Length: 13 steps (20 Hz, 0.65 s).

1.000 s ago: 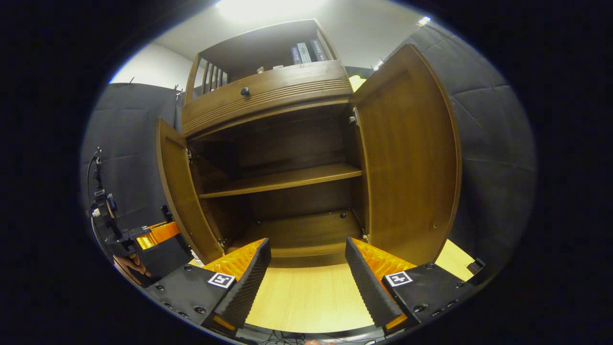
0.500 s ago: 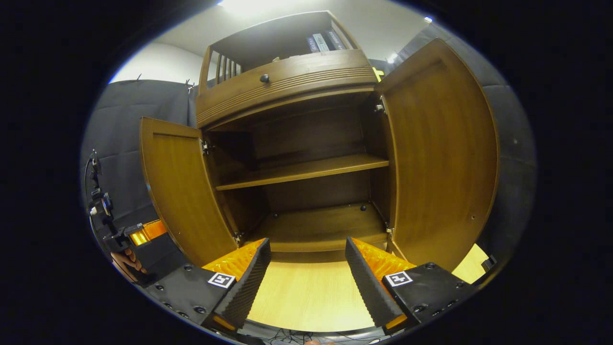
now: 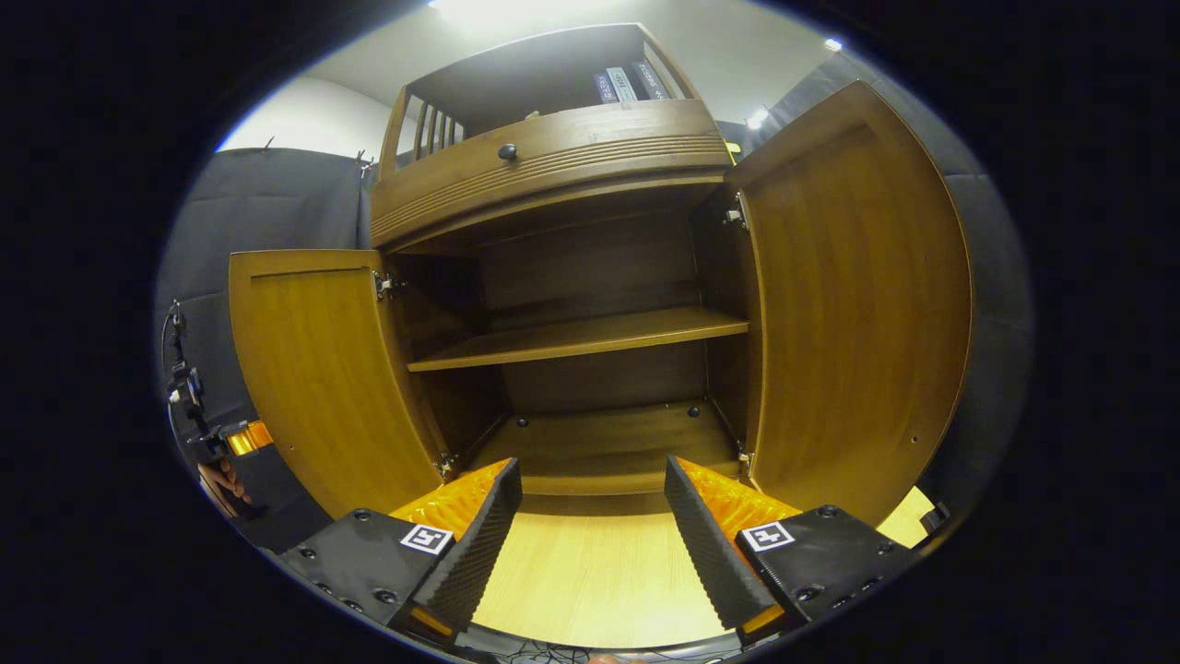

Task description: Open the right door of the double-door shoe cabinet with the right hand, and open the left door with the left hand.

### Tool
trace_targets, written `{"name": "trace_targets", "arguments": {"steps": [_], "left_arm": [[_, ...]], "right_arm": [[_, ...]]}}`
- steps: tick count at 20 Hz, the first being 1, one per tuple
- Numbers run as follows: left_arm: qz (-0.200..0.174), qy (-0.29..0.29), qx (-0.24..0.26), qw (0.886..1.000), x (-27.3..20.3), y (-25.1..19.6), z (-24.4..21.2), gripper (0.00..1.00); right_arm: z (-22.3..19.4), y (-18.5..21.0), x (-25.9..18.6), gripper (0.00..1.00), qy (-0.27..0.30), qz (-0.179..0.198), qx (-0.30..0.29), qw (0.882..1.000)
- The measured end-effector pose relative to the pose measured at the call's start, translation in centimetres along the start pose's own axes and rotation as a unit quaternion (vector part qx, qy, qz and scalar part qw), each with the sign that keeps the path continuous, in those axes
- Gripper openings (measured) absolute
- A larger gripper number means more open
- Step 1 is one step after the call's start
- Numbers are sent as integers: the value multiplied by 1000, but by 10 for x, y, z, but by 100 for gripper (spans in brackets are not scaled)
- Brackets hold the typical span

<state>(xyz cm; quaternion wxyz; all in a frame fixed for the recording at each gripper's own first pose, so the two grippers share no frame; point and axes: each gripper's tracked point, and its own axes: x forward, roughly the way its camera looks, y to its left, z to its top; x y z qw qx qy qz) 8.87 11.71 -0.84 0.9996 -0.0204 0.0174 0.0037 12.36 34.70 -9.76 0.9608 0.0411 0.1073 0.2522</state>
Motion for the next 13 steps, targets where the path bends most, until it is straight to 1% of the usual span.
{"name": "trace_targets", "arguments": {"steps": [1,2,4,6,9,11,12,13], "left_arm": [[0,2,2,1000,0,4,-1,7],[3,3,3,1000,-1,8,-1,10],[9,9,7,1000,-3,10,-2,9],[22,3,13,1000,-13,10,4,8],[52,-2,-12,999,-47,12,12,10],[76,-14,-23,997,-72,6,27,10],[86,-22,-19,996,-85,-1,39,10],[99,-34,-12,994,-97,-5,54,10]], "right_arm": [[3,-4,1,92,-4,-5,1,1000],[6,-9,1,92,-8,-9,1,1000],[13,-19,1,92,-17,-18,-1,1000],[20,-29,1,92,-26,-26,-6,999],[30,-44,0,92,-36,-37,-13,999],[35,-52,-5,92,-44,-48,-5,998],[37,-53,-8,98,-48,-52,0,998],[38,-52,-9,92,-50,-55,1,997]]}}
